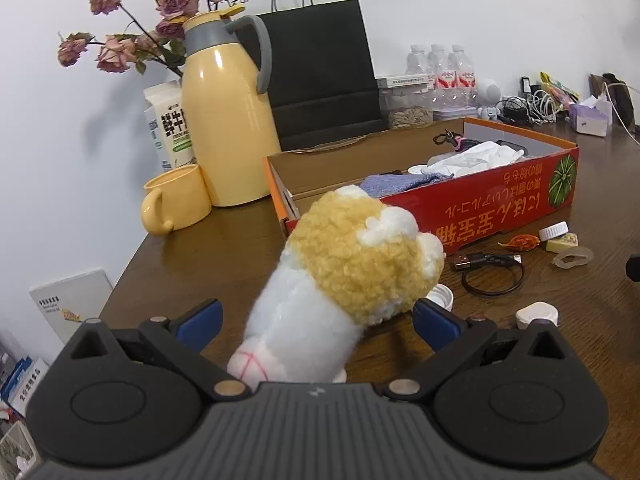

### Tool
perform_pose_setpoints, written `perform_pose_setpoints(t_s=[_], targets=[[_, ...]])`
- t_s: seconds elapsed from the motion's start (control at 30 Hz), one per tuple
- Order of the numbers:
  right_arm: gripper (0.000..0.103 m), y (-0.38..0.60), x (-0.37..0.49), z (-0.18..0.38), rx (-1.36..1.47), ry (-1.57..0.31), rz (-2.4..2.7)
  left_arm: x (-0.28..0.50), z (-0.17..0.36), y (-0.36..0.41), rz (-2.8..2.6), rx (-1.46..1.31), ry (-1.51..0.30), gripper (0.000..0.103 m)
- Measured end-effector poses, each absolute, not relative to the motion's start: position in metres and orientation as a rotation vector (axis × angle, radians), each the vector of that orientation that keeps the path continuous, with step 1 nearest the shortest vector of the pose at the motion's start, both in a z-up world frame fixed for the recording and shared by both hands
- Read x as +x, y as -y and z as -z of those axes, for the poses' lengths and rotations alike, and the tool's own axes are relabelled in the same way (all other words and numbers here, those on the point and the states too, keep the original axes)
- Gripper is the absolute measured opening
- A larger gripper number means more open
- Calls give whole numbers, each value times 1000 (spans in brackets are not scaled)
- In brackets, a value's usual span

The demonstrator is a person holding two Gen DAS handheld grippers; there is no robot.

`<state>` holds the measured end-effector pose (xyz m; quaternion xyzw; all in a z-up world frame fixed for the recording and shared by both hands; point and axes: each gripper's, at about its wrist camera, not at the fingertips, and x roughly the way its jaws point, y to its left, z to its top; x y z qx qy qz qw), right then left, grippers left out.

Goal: Organize objects

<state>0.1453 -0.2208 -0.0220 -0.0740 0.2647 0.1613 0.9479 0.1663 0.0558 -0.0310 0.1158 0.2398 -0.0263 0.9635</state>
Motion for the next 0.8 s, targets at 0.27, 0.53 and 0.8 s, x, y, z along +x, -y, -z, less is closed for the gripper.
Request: perform_pose_setpoints(t_s=[0.27, 0.53, 0.8], targets=[[103, 221, 148, 26, -148, -549, -322, 167, 31, -57, 169, 219, -471, 93], [103, 222, 149, 29, -143, -559, -321, 149, 30, -53, 205, 229, -432, 56], [103, 221, 151, 31, -141, -564, -322, 118, 24, -47, 194, 189, -352, 42]])
